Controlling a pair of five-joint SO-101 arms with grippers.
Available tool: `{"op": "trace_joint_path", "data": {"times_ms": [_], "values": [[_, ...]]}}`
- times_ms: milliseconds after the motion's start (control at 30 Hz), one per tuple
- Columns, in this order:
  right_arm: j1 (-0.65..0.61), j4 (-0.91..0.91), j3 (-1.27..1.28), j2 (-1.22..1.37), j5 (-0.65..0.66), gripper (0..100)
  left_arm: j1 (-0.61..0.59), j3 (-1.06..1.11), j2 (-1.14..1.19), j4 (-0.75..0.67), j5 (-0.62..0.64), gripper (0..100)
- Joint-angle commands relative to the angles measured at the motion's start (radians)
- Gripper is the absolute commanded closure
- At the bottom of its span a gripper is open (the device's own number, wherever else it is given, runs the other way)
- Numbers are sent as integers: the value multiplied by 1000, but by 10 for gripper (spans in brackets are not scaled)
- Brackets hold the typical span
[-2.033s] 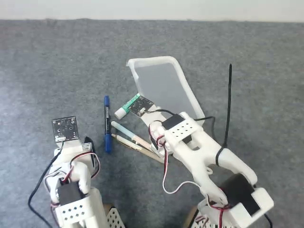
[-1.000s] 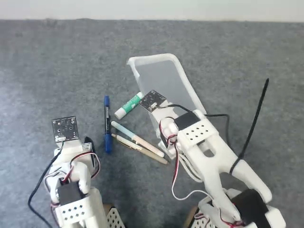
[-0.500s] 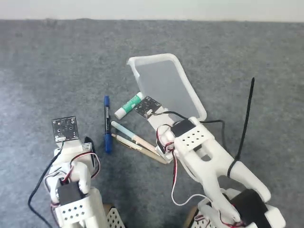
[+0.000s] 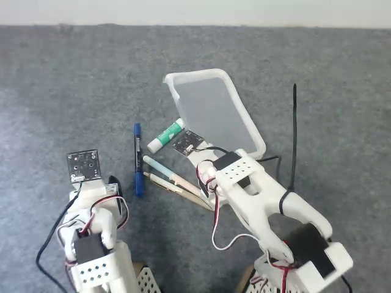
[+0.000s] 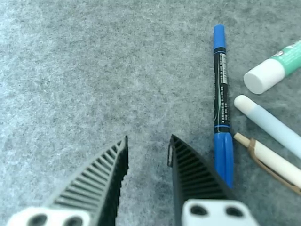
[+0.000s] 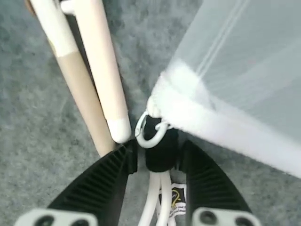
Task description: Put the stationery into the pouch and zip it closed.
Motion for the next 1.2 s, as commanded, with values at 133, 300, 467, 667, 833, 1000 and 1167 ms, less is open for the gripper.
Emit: {"op": "trace_joint_path", "data": {"times_ms": [133,300,467,667,833,1000,1167], "values": [[15,-50,-48,-5,11,996,-3,-21,-18,-21,-8,866],[39,-24,-46,-64,11,992,-3,-21,-18,-21,-8,866],[51,50,-32,-208,9,993,-3,-21,-18,-21,-8,866],[51,56,35,-380,9,993,-3,-21,-18,-21,-8,866],[51,58,68,-475,9,993,-3,-21,-18,-23,-8,866],[50,62,69,-556,11,993,-3,-22,-20,-32,-9,867],[45,59,63,-653,11,993,-41,-53,-20,-71,-5,867]]}}
